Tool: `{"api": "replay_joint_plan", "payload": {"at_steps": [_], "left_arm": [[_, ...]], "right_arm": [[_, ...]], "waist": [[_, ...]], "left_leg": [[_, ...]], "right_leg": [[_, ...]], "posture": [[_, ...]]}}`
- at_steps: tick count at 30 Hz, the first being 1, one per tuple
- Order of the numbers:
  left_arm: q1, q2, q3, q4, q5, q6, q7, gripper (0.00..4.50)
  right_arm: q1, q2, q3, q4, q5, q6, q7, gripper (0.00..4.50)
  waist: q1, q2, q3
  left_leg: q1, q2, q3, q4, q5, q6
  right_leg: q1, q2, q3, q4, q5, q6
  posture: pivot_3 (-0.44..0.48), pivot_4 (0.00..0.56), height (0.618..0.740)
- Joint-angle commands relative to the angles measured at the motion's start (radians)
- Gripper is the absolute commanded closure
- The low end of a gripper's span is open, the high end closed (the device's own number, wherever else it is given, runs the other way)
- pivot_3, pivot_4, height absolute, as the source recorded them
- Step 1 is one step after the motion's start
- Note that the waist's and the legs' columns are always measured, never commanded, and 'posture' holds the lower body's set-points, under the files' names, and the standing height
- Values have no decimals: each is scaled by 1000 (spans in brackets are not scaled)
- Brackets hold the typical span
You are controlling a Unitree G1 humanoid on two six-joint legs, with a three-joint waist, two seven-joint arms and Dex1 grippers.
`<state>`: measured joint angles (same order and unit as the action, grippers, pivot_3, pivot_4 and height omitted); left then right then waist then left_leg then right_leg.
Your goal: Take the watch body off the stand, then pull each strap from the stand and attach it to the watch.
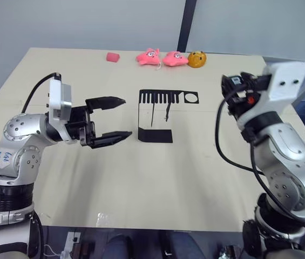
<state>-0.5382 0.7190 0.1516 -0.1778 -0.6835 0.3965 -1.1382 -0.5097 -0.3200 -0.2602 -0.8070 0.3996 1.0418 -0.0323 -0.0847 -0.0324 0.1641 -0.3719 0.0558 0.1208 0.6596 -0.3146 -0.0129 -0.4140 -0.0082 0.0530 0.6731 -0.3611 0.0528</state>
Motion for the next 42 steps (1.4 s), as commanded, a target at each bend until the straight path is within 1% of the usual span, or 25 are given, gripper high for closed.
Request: {"api": "replay_joint_plan", "payload": {"at_steps": [1, 4, 6, 8, 10, 13, 16, 22, 28, 30, 31, 33, 34, 36, 39, 40, 42], "left_arm": [[6, 0, -30, -24, 21, -56, -62, 0], [19, -10, -60, -19, 39, -91, -100, 0], [26, -18, -76, -11, 51, -114, -117, 0], [29, -27, -85, 2, 58, -126, -125, 0], [31, -30, -92, 16, 69, -138, -135, 0], [32, -34, -94, 35, 81, -151, -142, 0], [30, -35, -92, 49, 87, -157, -143, 0], [26, -36, -92, 59, 92, -160, -141, 0], [26, -30, -93, 59, 88, -144, -147, 0], [32, -19, -94, 59, 85, -129, -155, 0], [35, -15, -93, 60, 86, -124, -159, 0], [38, -9, -84, 72, 94, -128, -161, 0], [39, -5, -78, 81, 99, -131, -159, 0], [47, 5, -62, 102, 110, -143, -155, 0], [93, 42, -24, 150, 136, -183, -156, 0], [111, 52, -10, 165, 146, -198, -152, 0], [168, 77, 41, 222, 174, -235, -125, 0]], "right_arm": [[167, -19, -32, -76, -12, -117, 68, 2862], [374, 5, -13, -35, -45, -258, 113, 2862], [486, 35, 12, 37, -57, -360, 150, 2862], [565, 61, 47, 124, -60, -460, 206, 2862], [602, 62, 71, 195, -83, -540, 238, 2862], [622, 64, 83, 321, -112, -646, 264, 2862], [609, 63, 83, 427, -123, -717, 283, 2862], [596, 44, 95, 537, -139, -803, 326, 2862], [573, 31, 83, 595, -120, -838, 366, 2862], [580, 0, 84, 589, -126, -863, 404, 1800], [583, -9, 74, 578, -116, -866, 412, 1427], [587, -29, 39, 528, -74, -850, 425, 406], [598, -52, 25, 489, -56, -845, 446, 57], [629, -94, -1, 419, -10, -832, 492, 57], [723, -185, -77, 293, 82, -784, 573, 57], [759, -210, -108, 264, 112, -776, 600, 57], [863, -251, -207, 244, 149, -826, 697, 57]], "waist": [[0, 0, 0], [1, 0, 0], [-1, 0, 0], [-1, 0, 0], [-1, 0, 0], [0, 1, 0], [2, 1, 0], [2, 1, 0], [2, 1, 0], [4, 1, 0], [4, 1, 0], [4, 1, 0], [5, 1, 1], [5, 2, 1], [5, 2, 1], [5, 2, 1], [7, 2, 1]], "left_leg": [[1, 0, 0, -1, 0, 0], [2, 0, 0, -5, 1, -2], [2, 0, 1, -5, 2, -2], [2, 0, 1, -4, 2, -1], [3, -1, 1, -4, 2, -1], [4, -1, 1, -4, 3, 0], [3, -2, 1, -4, 2, 0], [3, -2, 1, -4, 2, 0], [4, -2, 1, -4, 2, 0], [4, -2, 1, -4, 2, 0], [4, -2, 1, -4, 2, 0], [4, -2, 1, -4, 2, 0], [4, -2, 1, -4, 2, 0], [4, -2, 1, -3, 2, 0], [4, -2, 0, -4, 2, 0], [4, -1, 0, -4, 2, 0], [4, -1, 0, -5, 2, 0]], "right_leg": [[0, 0, 0, 0, 0, 0], [0, 1, 1, -2, 0, 0], [0, 1, 2, -2, 0, 0], [1, 1, 2, -2, 0, 0], [1, 1, 3, -1, 1, 1], [2, 1, 3, 0, 1, 1], [1, 1, 3, -1, 1, 1], [1, 1, 3, -1, 1, 1], [2, 1, 3, 0, 1, 1], [2, 1, 3, 0, 1, 1], [2, 1, 3, 0, 1, 1], [2, 1, 3, 0, 1, 1], [2, 1, 3, 0, 1, 1], [2, 1, 3, 1, 1, 1], [2, 1, 3, 0, 1, 1], [2, 1, 3, 0, 1, 1], [2, 1, 3, -1, 1, 1]], "posture": [[0, 150, 740], [0, 150, 740], [0, 150, 740], [0, 150, 740], [0, 150, 740], [0, 150, 740], [0, 150, 740], [0, 150, 740], [0, 150, 740], [0, 150, 740], [0, 150, 740], [0, 150, 740], [0, 150, 740], [0, 150, 740], [0, 150, 740], [0, 150, 740], [0, 150, 740]]}}
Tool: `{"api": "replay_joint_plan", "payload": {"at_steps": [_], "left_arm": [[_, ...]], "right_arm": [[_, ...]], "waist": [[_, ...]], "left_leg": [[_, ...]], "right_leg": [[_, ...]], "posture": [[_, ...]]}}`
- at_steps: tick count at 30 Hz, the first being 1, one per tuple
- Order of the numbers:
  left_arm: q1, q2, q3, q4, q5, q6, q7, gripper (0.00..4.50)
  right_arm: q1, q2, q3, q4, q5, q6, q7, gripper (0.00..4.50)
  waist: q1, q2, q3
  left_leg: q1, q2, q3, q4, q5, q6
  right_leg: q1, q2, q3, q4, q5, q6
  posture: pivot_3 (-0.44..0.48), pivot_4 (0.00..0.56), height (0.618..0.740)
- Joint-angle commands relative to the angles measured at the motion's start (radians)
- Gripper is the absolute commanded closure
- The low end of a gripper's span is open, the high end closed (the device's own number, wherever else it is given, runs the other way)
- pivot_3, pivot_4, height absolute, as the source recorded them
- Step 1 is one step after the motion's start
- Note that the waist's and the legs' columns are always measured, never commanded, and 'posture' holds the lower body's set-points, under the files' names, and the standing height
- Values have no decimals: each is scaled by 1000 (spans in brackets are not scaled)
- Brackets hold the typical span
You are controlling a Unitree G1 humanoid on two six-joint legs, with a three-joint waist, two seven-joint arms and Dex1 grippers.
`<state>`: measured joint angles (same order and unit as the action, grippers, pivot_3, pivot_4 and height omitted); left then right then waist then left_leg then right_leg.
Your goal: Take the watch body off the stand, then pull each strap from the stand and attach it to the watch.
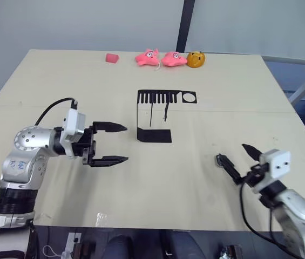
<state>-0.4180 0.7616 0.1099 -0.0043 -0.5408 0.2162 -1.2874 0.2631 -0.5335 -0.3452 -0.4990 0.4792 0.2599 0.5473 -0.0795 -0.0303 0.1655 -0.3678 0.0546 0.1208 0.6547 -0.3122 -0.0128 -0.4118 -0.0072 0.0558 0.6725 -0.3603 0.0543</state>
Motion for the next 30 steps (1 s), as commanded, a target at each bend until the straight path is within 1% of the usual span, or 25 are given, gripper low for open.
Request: {"api": "replay_joint_plan", "payload": {"at_steps": [1, 2, 4, 7, 8, 9, 10, 13, 15, 17, 18, 22, 24, 26, 30], "left_arm": [[86, 48, 119, 91, 50, -87, 41, 0], [119, 57, 150, 130, 66, -118, 57, 0], [172, 67, 196, 197, 97, -175, 89, 0], [230, 74, 238, 261, 124, -216, 129, 0], [241, 78, 239, 269, 127, -217, 129, 0], [257, 83, 241, 276, 133, -228, 126, 0], [267, 83, 246, 276, 135, -234, 134, 0], [269, 70, 253, 263, 121, -241, 153, 0], [256, 47, 247, 223, 112, -225, 191, 0], [235, 12, 227, 137, 103, -194, 247, 0], [222, -8, 212, 76, 93, -143, 292, 0], [190, -77, 143, -117, 56, 13, 391, 0], [174, -136, 90, -205, 81, 93, 503, 0], [142, -217, 44, -276, 99, 183, 644, 0], [77, -378, -39, -353, 145, 306, 860, 0]], "right_arm": [[146, -46, -183, -42, 78, -94, 176, 57], [187, -48, -235, -7, 89, -151, 236, 57], [240, -58, -304, 82, 76, -222, 304, 57], [245, -67, -396, 250, 89, -258, 330, 57], [239, -68, -411, 283, 97, -261, 334, 57], [233, -76, -420, 333, 78, -300, 354, 57], [225, -85, -424, 378, 63, -329, 371, 57], [201, -101, -416, 443, 47, -377, 399, 57], [169, -106, -384, 449, 53, -389, 416, 57], [132, -104, -328, 422, 54, -387, 427, 57], [113, -96, -297, 396, 61, -374, 423, 57], [45, -66, -205, 319, 79, -342, 390, 57], [-4, -42, -143, 282, 77, -321, 363, 57], [-42, -21, -90, 253, 71, -305, 346, 57], [-95, 8, -13, 233, 54, -291, 324, 57]], "waist": [[2, 0, 0], [3, 0, 0], [2, -2, -1], [3, -5, 0], [4, -5, 1], [4, -5, 1], [5, -5, 1], [11, -4, 1], [19, -3, 2], [23, -2, 2], [24, -3, 1], [27, -2, 1], [29, 0, 1], [31, 0, 1], [40, 0, 1]], "left_leg": [[0, 0, 0, 0, 0, 0], [0, 0, 0, 0, 0, 1], [2, 0, 0, -2, -2, 3], [6, -1, 0, -3, -5, 9], [8, -1, 0, -4, -6, 10], [14, -1, 0, -6, -7, 11], [16, -1, 0, -7, -8, 12], [16, -1, 0, -8, -9, 11], [16, -1, 0, -8, -8, 11], [16, -1, 0, -7, -8, 11], [16, -1, 0, -7, -8, 11], [16, -1, 0, -6, -8, 11], [16, -1, 0, -6, -7, 9], [16, -1, 0, -6, -5, 5], [15, -1, 0, -3, -5, 4]], "right_leg": [[0, 0, 0, 0, 0, 0], [1, 0, 0, -1, 0, 0], [3, 0, 0, -4, 0, 0], [8, -2, 0, -8, 2, 1], [12, -2, -1, -10, 3, 2], [18, -3, -1, -13, 3, 1], [20, -4, -2, -14, 2, 1], [19, -4, -2, -14, 2, 0], [19, -4, -2, -13, 2, 0], [19, -4, -2, -13, 2, 0], [19, -4, -2, -12, 2, 0], [20, -4, -2, -11, 3, 1], [20, -3, -2, -12, 3, 1], [20, -3, -2, -12, 2, 1], [19, -2, -2, -11, 3, 2]], "posture": [[0, 150, 740], [0, 150, 740], [0, 150, 740], [0, 150, 740], [0, 150, 740], [0, 150, 740], [0, 150, 740], [0, 150, 740], [0, 150, 740], [0, 150, 740], [0, 150, 740], [0, 150, 740], [0, 150, 740], [0, 150, 740], [0, 150, 740]]}}
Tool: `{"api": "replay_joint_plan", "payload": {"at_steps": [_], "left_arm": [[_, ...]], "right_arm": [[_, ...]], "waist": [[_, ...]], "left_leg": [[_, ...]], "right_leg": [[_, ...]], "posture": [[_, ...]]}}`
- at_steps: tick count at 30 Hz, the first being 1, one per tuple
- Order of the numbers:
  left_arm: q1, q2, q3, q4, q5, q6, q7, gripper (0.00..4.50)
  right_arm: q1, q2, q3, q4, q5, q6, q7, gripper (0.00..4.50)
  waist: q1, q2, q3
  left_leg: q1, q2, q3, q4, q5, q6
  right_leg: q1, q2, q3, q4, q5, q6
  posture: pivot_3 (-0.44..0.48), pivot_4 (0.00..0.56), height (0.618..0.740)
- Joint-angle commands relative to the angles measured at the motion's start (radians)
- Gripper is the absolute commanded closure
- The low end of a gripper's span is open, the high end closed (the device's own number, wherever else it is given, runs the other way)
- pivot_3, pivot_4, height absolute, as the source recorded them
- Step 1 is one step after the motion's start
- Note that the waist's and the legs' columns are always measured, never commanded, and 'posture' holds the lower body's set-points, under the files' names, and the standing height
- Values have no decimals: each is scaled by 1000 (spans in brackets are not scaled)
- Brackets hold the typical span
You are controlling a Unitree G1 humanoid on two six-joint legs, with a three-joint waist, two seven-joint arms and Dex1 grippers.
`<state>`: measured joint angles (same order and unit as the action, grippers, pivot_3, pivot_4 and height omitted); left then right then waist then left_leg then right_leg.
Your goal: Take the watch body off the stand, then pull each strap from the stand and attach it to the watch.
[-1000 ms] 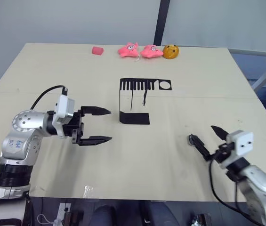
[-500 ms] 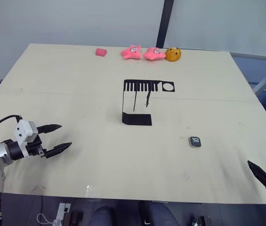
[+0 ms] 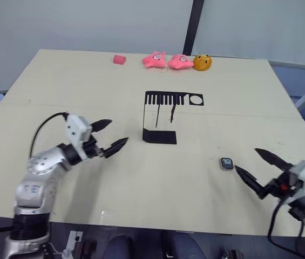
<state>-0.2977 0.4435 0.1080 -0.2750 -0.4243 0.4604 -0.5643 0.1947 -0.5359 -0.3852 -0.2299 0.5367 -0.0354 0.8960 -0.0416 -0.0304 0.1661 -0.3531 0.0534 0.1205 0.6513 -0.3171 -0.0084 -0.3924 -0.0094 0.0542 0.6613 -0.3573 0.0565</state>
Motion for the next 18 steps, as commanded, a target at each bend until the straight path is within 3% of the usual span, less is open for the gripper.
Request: {"api": "replay_joint_plan", "payload": {"at_steps": [1, 6, 18], "left_arm": [[-56, -100, -54, -88, 48, 74, 187, 0], [-87, -209, -79, -54, 129, 78, 337, 0], [-127, -308, -112, 21, 215, 31, 423, 0]], "right_arm": [[-40, 18, 46, -34, -12, 2, -32, 57], [-82, 50, 114, -16, -47, -17, -45, 57], [-144, 129, 243, -28, -126, -56, -81, 57]], "waist": [[4, 0, 0], [10, 0, 0], [15, 0, 0]], "left_leg": [[0, 0, 0, 1, 0, 0], [0, 0, 0, 0, 1, -2], [0, 0, 0, 1, 3, -2]], "right_leg": [[0, 0, 0, 0, 0, 1], [0, 1, 1, 0, 1, 1], [0, 1, 1, 0, 1, 1]], "posture": [[0, 150, 740], [0, 150, 740], [0, 150, 740]]}}
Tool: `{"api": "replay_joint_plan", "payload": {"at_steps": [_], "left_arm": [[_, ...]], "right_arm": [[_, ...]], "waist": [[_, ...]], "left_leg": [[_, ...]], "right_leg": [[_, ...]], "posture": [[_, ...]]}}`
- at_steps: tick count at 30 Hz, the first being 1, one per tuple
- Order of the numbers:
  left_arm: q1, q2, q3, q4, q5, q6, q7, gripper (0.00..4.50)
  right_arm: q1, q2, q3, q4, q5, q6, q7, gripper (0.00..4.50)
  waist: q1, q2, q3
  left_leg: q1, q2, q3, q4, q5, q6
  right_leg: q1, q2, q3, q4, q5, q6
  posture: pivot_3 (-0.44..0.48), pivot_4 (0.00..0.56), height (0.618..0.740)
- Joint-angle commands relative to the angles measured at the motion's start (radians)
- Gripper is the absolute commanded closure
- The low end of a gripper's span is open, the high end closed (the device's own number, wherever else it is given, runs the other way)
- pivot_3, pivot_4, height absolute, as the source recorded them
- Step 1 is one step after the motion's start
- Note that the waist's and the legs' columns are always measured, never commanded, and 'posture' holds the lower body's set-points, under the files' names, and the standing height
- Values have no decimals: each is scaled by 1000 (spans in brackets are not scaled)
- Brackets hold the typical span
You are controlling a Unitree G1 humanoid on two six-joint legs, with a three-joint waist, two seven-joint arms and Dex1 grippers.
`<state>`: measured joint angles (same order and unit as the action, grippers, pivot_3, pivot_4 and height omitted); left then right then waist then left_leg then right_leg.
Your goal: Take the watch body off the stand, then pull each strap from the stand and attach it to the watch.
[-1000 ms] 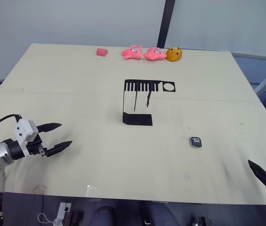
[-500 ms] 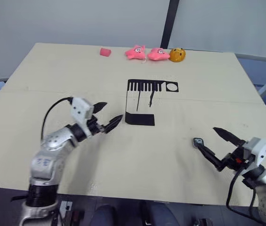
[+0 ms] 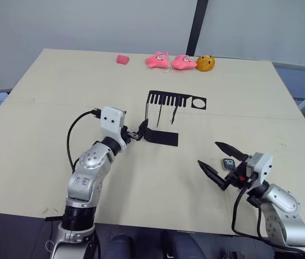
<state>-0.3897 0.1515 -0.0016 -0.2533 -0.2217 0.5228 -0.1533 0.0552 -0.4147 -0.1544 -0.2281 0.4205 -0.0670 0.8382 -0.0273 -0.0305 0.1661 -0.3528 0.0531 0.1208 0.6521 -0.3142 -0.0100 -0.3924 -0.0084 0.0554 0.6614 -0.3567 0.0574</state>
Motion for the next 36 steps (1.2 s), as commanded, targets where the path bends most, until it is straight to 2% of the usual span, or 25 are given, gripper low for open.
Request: {"api": "replay_joint_plan", "payload": {"at_steps": [1, 12, 15, 22, 27, 30, 36], "left_arm": [[-44, -21, -7, 7, 18, -34, 15, 0], [-96, -73, -61, 97, 96, -80, 52, 0], [-98, -91, -78, 117, 113, -101, 54, 842], [-95, -99, -129, 120, 165, -131, 46, 4326], [-87, -94, -138, 108, 195, -136, 49, 4428], [-90, -92, -131, 111, 218, -146, 67, 4428], [-91, -94, -105, 101, 264, -158, 130, 4428]], "right_arm": [[-5, 12, 22, -32, -18, -25, -28, 57], [-19, 37, 69, -62, -47, -2, -83, 57], [-34, 50, 85, -77, -52, 17, -117, 0], [-66, 106, 114, -102, -94, 59, -232, 0], [-90, 157, 175, -140, -139, 109, -313, 0], [-130, 202, 204, -171, -201, 232, -435, 0], [-205, 258, 250, -238, -232, 318, -513, 0]], "waist": [[0, 0, 0], [0, 0, 0], [-1, 0, 0], [0, 0, 0], [-2, 0, 0], [-3, 0, 0], [-2, 0, 0]], "left_leg": [[0, 0, 0, 0, 0, 0], [0, 0, 0, 0, 0, 0], [0, 0, 0, 0, 0, 0], [0, 0, 0, 0, 1, -1], [0, 0, 1, 0, 1, -1], [0, 0, 1, -1, 1, -2], [-1, 0, 1, -1, 1, -1]], "right_leg": [[0, 0, 0, 0, 0, 0], [0, 0, 0, 0, 0, 0], [0, 0, 0, 0, 0, 0], [0, 0, 0, 0, 0, 0], [-1, 0, 0, 1, 0, 0], [-2, 0, 0, 1, 0, 0], [-3, 0, 0, 1, 0, 0]], "posture": [[0, 150, 740], [0, 150, 740], [0, 150, 740], [0, 150, 740], [0, 150, 740], [0, 150, 740], [0, 150, 740]]}}
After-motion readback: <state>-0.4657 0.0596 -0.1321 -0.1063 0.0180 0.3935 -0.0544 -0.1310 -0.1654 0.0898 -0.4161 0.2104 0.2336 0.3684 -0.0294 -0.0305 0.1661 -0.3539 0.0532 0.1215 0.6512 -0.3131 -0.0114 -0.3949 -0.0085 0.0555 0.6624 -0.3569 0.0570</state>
